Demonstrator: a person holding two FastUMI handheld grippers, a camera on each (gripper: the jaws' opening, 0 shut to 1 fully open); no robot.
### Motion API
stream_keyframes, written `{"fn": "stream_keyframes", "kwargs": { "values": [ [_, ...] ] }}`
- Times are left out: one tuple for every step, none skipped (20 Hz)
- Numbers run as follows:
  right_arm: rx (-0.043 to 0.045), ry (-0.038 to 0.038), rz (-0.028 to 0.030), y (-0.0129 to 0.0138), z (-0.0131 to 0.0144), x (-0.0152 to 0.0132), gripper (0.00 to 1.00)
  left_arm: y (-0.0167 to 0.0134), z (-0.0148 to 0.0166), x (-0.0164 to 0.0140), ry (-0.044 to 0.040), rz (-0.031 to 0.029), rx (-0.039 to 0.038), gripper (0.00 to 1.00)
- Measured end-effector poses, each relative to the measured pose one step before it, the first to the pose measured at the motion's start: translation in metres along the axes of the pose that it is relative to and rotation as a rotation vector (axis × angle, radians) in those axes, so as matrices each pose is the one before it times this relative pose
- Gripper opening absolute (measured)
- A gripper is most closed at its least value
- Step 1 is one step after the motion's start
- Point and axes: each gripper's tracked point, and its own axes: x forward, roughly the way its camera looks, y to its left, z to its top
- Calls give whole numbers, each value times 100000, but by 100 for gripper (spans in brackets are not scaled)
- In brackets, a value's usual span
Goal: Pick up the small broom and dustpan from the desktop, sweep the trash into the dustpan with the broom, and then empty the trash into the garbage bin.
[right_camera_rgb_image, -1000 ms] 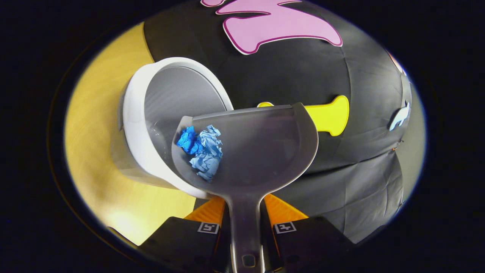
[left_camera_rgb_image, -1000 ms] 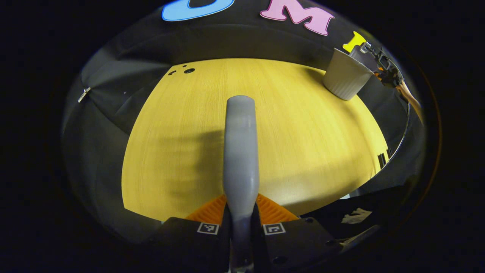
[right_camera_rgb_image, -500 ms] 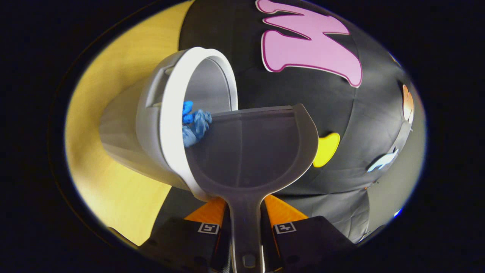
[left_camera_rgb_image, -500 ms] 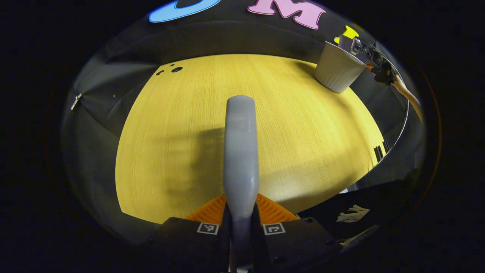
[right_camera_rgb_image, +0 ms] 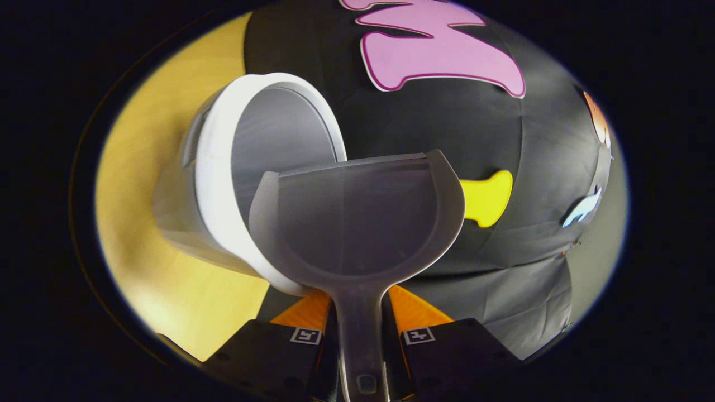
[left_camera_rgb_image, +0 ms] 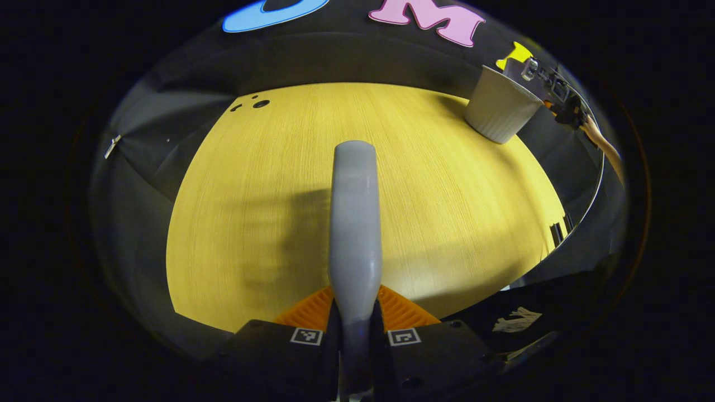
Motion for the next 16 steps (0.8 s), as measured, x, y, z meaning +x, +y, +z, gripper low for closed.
{"fn": "stream_keyframes", "kwargs": {
  "values": [
    [4554, 519, 1479, 49, 112, -208, 37, 109, 165, 50, -649, 112, -590, 28],
    [3788, -54, 896, -158, 101, -257, 38, -1, 321, -1, -475, 10, -498, 31],
    [3627, -513, -8, -431, 358, -249, 37, 22, 203, -14, -731, 214, -384, 28],
    [3388, -1000, -260, -647, 494, -355, 37, 59, 396, -16, -946, 366, -277, 31],
    [3305, -1198, -464, -666, 514, -472, 38, -21, 142, -1, -837, 291, -276, 28],
    [3086, -1182, -650, -722, 546, -485, 37, 74, 220, -21, -679, 293, -312, 28],
    [2637, -877, -39, -497, 575, -540, 37, 182, 74, 21, -685, 766, -297, 24],
    [3015, -835, 359, -592, 836, -663, 37, 297, 212, 70, -837, 911, -240, 28],
    [3782, -1400, 654, -352, 813, -729, 37, 178, 51, 64, -648, 460, -589, 24],
    [3981, -1284, 849, 10, 658, -504, 37, 193, 132, -5, -335, 100, -1151, 24],
    [3820, -1675, 899, -15, 893, -623, 37, 137, 27, 57, -319, 106, -1452, 28],
    [3344, -1936, 1629, -149, 919, -572, 37, 187, 83, 4, -397, -7, -1397, 31],
    [2961, -1830, 1849, -9, 857, -474, 37, 356, 115, 75, -738, 130, -1196, 31],
    [1780, -2414, 2199, 142, 1053, -660, 37, 171, 151, 75, -886, 439, -994, 31],
    [1723, -2386, 1799, -77, 1082, -847, 37, 163, -122, -69, -599, 510, -1072, 31],
    [2070, -2189, 2411, 227, 945, -694, 37, 267, 46, 1, -565, 486, -1063, 28]
  ]
}}
